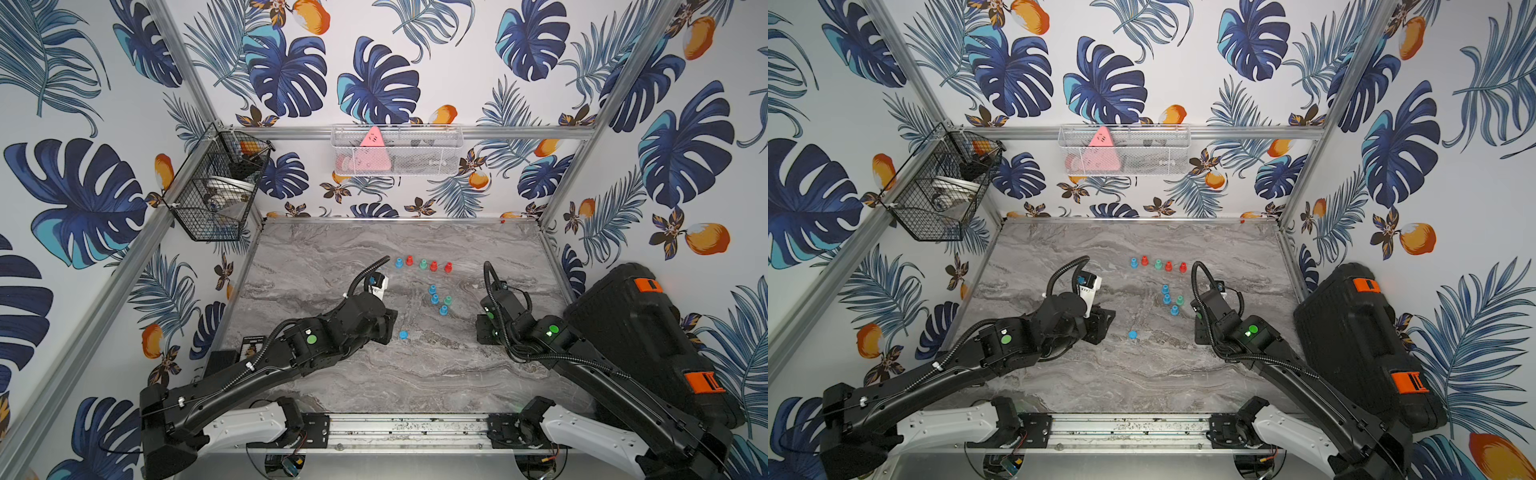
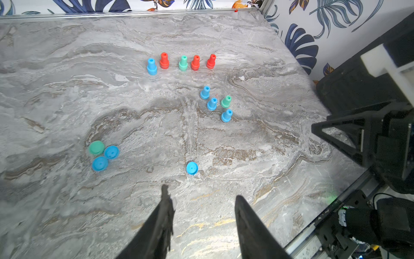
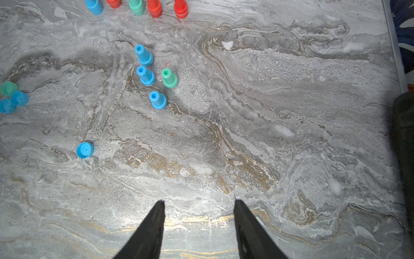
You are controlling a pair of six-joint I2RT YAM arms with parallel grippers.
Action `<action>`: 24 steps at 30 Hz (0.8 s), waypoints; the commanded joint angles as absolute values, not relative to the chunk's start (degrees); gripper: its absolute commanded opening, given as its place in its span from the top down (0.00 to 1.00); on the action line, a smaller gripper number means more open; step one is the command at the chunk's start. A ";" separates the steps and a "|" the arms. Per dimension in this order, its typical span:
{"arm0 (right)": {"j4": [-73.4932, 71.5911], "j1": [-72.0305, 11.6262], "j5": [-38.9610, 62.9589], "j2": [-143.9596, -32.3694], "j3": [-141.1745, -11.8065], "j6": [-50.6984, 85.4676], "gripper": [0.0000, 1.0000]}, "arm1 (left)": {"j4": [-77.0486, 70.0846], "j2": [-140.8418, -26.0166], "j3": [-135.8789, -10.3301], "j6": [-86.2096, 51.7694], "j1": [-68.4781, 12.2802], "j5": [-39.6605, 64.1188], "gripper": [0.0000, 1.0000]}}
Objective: Close the stamp cap
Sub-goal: Pick up the stamp from the center of the board.
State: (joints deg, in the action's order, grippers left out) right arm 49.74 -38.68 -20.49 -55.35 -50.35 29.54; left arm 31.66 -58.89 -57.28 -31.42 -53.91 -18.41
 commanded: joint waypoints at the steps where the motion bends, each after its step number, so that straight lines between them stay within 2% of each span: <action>1: 49.13 -38.76 -21.21 -55.54 -50.36 30.32 0.47 | 38.18 -55.21 -56.86 -29.69 -53.88 -21.17 0.50; 12: 49.01 -38.69 -20.36 -58.64 -50.38 31.15 0.47 | 52.56 -40.70 -56.03 -26.62 -53.88 -29.49 0.49; 17: 47.31 -38.50 -18.63 -62.21 -49.49 31.92 0.47 | 52.25 -34.44 -48.49 -28.09 -53.88 -31.02 0.48; 24: 43.96 -38.39 -15.63 -70.78 -52.20 32.16 0.47 | 51.14 -31.55 -47.58 -26.91 -53.88 -31.38 0.47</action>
